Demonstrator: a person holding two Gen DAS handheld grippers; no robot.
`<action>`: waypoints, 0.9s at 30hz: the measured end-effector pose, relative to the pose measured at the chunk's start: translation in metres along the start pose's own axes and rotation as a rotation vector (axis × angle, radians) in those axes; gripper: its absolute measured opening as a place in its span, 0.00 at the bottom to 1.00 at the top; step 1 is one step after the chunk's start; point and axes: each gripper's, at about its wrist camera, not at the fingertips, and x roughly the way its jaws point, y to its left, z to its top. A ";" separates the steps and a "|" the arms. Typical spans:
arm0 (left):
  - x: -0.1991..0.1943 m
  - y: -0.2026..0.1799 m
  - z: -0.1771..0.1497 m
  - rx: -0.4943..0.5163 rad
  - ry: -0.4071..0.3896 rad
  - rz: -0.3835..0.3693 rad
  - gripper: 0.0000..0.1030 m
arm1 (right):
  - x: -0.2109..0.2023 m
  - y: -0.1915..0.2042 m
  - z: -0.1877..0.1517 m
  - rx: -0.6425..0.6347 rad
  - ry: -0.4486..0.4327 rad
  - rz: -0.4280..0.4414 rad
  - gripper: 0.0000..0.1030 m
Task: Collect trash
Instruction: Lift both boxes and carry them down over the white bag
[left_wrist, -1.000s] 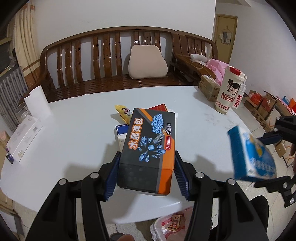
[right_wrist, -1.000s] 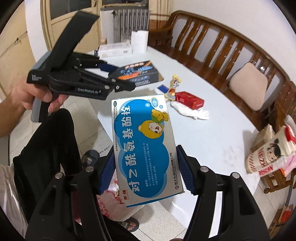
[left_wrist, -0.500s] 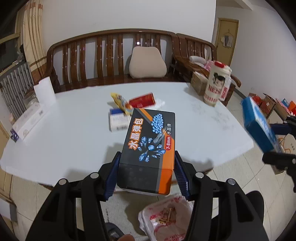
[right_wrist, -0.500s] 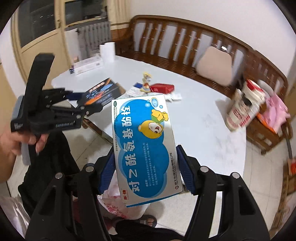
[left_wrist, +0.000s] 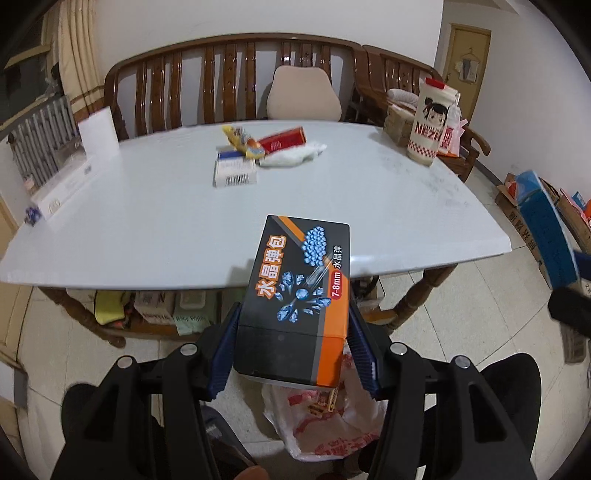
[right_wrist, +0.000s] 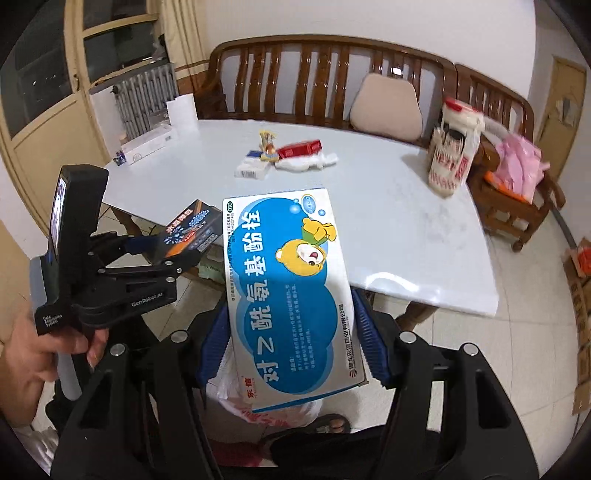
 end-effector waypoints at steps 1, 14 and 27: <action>0.003 -0.002 -0.005 0.000 0.008 0.004 0.52 | 0.002 0.001 -0.003 0.012 0.002 0.000 0.59; 0.051 -0.010 -0.066 -0.043 0.135 0.003 0.52 | 0.065 0.003 -0.064 0.136 0.132 -0.054 0.59; 0.134 -0.020 -0.116 -0.048 0.321 0.027 0.52 | 0.149 -0.009 -0.111 0.254 0.277 -0.098 0.59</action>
